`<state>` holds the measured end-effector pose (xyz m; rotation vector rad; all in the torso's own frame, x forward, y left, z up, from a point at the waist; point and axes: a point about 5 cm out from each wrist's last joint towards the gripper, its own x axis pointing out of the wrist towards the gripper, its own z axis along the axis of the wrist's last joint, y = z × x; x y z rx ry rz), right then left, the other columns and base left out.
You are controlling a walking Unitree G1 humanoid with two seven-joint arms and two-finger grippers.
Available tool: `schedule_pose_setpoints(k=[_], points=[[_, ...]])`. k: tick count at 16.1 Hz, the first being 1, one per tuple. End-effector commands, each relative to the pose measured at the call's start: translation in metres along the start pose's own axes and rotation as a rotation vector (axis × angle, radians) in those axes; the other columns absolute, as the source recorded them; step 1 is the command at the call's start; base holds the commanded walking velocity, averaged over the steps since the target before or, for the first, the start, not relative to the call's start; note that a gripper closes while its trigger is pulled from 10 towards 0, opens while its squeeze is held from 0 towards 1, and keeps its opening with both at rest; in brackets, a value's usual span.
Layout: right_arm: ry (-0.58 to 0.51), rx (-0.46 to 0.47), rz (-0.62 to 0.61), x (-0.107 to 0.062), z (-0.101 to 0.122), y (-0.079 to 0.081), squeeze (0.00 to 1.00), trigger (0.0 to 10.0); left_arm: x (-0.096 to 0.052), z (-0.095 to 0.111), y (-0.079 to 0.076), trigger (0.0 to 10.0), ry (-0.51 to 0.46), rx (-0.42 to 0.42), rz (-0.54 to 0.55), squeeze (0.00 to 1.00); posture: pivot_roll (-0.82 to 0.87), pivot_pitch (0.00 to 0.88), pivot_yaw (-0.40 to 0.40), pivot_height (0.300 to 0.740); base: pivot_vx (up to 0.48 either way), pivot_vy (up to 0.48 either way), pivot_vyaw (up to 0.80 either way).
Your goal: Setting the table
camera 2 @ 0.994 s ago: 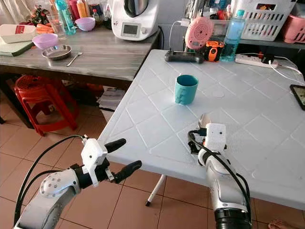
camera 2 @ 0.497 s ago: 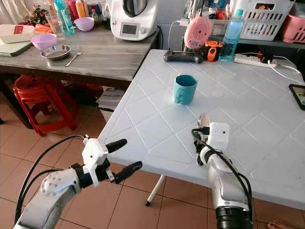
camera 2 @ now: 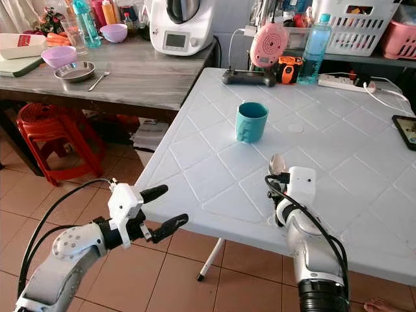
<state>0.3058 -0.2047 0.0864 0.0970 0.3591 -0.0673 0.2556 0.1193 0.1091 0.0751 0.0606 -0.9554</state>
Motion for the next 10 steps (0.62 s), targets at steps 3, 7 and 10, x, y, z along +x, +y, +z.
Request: schedule_pose_setpoints(k=[3, 7, 10], points=[[0.17, 0.04, 0.021, -0.0043, -0.0379, 0.0003, 0.0, 0.1, -0.0012, -0.0021, -0.0011, 10.0, 0.006, 0.005, -0.036, 0.0, -0.05, 0.053, 0.041, 0.74, 0.0, 0.0, 0.0], [0.162, 0.04, 0.013, -0.0043, -0.0363, -0.0014, 0.0, 0.0, 0.0003, -0.0019, -0.001, 10.0, 0.002, 0.007, -0.047, 0.0, -0.05, 0.053, 0.041, 0.74, 0.0, 0.0, 0.0], [0.153, 0.04, 0.001, -0.0041, -0.0354, -0.003, 0.0, 0.0, 0.0015, -0.0024, -0.0001, 10.0, 0.001, 0.012, -0.045, 0.0, -0.05, 0.042, 0.039, 0.74, 0.0, 0.0, 0.0]])
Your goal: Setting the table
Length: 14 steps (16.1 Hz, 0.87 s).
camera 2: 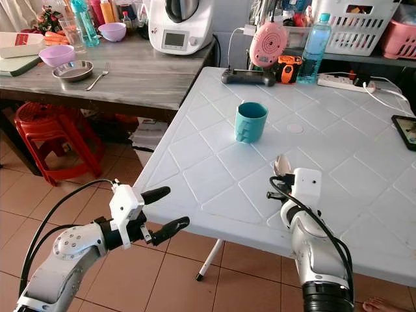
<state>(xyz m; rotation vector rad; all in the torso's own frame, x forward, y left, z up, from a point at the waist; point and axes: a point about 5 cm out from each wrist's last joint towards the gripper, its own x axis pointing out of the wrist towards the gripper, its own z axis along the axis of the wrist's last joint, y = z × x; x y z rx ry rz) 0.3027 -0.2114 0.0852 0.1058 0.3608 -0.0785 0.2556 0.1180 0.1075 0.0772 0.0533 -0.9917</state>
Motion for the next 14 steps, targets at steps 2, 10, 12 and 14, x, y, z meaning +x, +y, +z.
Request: schedule_pose_setpoints(k=[2, 10, 12, 14], points=[[0.124, 0.046, -0.023, -0.002, -0.029, 0.001, 0.0, 0.0, 0.002, 0.0, 0.002, 10.0, 0.002, 0.007, -0.003, 0.0, -0.06, 0.036, 0.038, 0.74, 0.0, 0.0, 0.0], [-0.21, -0.072, -0.067, -0.029, 0.03, 0.018, 0.0, 3.3, -0.001, -0.004, 0.044, 10.0, -0.008, -0.021, 0.414, 0.0, -0.08, 0.03, 0.052, 0.74, 0.0, 0.0, 0.0], [-0.319, -0.152, -0.076, -0.043, 0.045, 0.025, 0.0, 10.0, -0.001, -0.004, 0.059, 10.0, -0.005, -0.097, 0.54, 0.0, -0.09, 0.03, 0.055, 0.74, 0.0, 0.0, 0.0], [-0.352, -0.194, -0.12, -0.049, 0.051, 0.024, 0.0, 10.0, -0.001, -0.006, 0.066, 10.0, -0.008, -0.128, 0.59, 0.0, -0.1, 0.033, 0.054, 0.74, 0.0, 0.0, 0.0]])
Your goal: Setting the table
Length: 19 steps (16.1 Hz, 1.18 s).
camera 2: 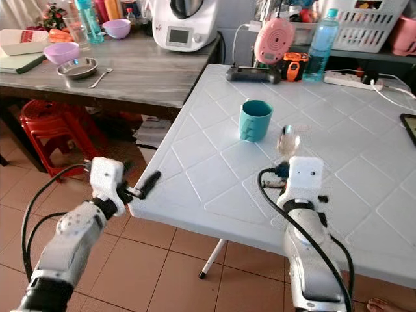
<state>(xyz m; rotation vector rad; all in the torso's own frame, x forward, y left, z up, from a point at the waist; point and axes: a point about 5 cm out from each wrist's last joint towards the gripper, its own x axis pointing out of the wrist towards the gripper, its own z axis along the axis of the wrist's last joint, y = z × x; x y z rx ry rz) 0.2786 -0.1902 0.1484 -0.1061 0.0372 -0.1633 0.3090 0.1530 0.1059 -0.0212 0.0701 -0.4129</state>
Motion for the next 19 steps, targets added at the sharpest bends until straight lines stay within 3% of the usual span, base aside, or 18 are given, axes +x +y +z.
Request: schedule_pose_setpoints(k=[1, 5, 11, 19], points=[[-0.012, 0.014, -0.02, -0.002, 0.004, -0.001, 0.0, 10.0, 0.001, -0.001, 0.003, 10.0, 0.006, -0.017, 0.024, 0.0, -0.1, 0.034, 0.052, 0.74, 0.0, 0.0, 0.0], [-0.023, 0.009, -0.019, -0.003, 0.007, -0.003, 0.0, 10.0, 0.005, 0.003, -0.001, 10.0, -0.029, -0.079, 0.069, 0.0, -0.1, 0.037, 0.043, 0.74, 0.0, 0.161, -0.7], [-0.027, 0.012, -0.012, -0.002, 0.006, 0.0, 0.0, 10.0, 0.007, 0.001, -0.007, 10.0, -0.027, -0.074, 0.056, 0.0, -0.1, 0.028, 0.045, 0.74, 0.0, 0.391, -0.75], [-0.047, 0.006, 0.011, -0.001, 0.008, 0.003, 0.0, 10.0, 0.01, 0.002, -0.008, 10.0, -0.037, -0.066, 0.061, 0.0, -0.1, 0.025, 0.045, 0.74, 0.0, 0.428, 0.0]])
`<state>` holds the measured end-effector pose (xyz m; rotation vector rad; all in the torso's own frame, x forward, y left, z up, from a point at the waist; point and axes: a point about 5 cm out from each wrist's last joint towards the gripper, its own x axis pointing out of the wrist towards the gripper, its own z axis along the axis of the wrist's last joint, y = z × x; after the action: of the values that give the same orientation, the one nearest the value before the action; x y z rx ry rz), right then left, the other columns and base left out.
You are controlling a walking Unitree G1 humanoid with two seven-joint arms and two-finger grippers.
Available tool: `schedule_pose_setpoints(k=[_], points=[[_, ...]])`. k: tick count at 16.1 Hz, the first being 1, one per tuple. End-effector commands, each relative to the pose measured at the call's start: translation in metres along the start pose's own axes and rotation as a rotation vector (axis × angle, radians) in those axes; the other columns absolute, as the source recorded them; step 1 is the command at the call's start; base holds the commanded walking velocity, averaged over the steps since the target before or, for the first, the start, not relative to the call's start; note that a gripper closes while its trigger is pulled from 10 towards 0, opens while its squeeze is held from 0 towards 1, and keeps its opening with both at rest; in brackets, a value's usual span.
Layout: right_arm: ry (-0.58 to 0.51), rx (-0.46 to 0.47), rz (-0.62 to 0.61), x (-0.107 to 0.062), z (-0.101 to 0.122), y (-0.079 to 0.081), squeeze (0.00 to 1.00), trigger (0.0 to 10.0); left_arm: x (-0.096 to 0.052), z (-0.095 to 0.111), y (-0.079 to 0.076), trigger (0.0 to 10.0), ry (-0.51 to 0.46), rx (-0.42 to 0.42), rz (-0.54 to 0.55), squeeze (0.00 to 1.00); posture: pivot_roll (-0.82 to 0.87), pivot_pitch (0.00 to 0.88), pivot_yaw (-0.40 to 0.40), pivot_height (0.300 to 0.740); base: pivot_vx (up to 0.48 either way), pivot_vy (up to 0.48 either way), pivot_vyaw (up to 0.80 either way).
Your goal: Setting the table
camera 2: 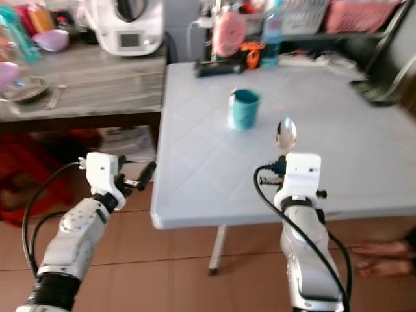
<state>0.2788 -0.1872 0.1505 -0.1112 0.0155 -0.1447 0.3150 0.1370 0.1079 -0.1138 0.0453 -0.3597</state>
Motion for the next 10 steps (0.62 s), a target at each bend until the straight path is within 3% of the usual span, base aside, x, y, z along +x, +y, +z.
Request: schedule_pose_setpoints(k=[1, 10], points=[[-0.027, 0.004, -0.002, -0.0009, 0.005, 0.0004, 0.0, 10.0, -0.0021, -0.0002, 0.0037, 10.0, 0.006, 0.021, 0.011, 0.0, -0.1, 0.022, 0.043, 0.74, 0.0, 0.435, 0.0], [-0.031, 0.005, 0.021, -0.0031, 0.0047, 0.0028, 0.0, 10.0, 0.003, 0.0021, -0.0011, 10.0, -0.007, 0.034, 0.007, 0.0, -0.1, 0.022, 0.045, 0.74, 0.0, 0.45, 0.0]])
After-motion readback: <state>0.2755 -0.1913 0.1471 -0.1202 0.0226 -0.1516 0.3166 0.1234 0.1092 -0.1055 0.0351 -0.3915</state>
